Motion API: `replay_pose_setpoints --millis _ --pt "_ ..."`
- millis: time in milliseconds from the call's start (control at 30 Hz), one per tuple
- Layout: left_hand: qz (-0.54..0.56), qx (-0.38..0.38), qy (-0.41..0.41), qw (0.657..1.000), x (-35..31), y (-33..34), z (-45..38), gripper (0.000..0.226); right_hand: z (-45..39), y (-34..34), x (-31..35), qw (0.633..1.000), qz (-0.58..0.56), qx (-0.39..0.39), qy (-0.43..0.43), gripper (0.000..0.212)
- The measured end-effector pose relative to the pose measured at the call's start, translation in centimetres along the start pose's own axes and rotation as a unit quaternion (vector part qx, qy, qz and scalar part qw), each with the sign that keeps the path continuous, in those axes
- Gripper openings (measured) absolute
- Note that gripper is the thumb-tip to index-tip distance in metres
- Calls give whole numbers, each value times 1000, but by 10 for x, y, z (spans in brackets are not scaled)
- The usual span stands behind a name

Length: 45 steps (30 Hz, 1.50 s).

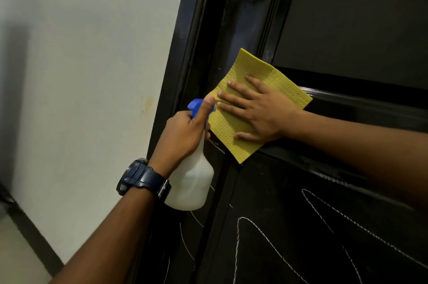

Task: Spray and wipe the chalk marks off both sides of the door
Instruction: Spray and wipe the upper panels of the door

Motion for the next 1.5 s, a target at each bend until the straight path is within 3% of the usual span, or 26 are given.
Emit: replay_pose_setpoints --millis 200,400,633,833,900,1100,1300,1500 --pt "3 -14 0 1000 21 -17 -8 86 -25 -19 -43 993 1 71 -93 89" --pt "-9 0 19 1000 29 -19 -15 82 -51 -25 -53 999 8 33 -40 91" --pt "-29 12 29 999 38 -18 -15 80 -47 3 16 992 -14 -36 119 94" --pt "-44 8 17 999 34 -24 -9 87 -28 39 113 994 -91 -6 52 87" --pt "-42 5 11 999 28 -26 -6 86 -26 32 104 995 -92 16 27 88" --pt "-44 17 6 999 28 -19 -4 100 -43 -1 21 999 8 -17 -50 86" --pt "-35 8 17 999 34 -1 -7 89 -70 -27 -53 985 -10 -43 168 96" --pt "-38 21 35 998 49 10 -1 89 -85 -12 -3 947 -2 -92 307 86"
Point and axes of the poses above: each hand's wrist, its own z-axis away from the middle knuckle, its own y-axis out of the palm, x = y × z, the point moved 2 cm from there along -z, towards the middle knuckle, and after that the axes turned 8 degrees about -z, right-handed, at the moved point
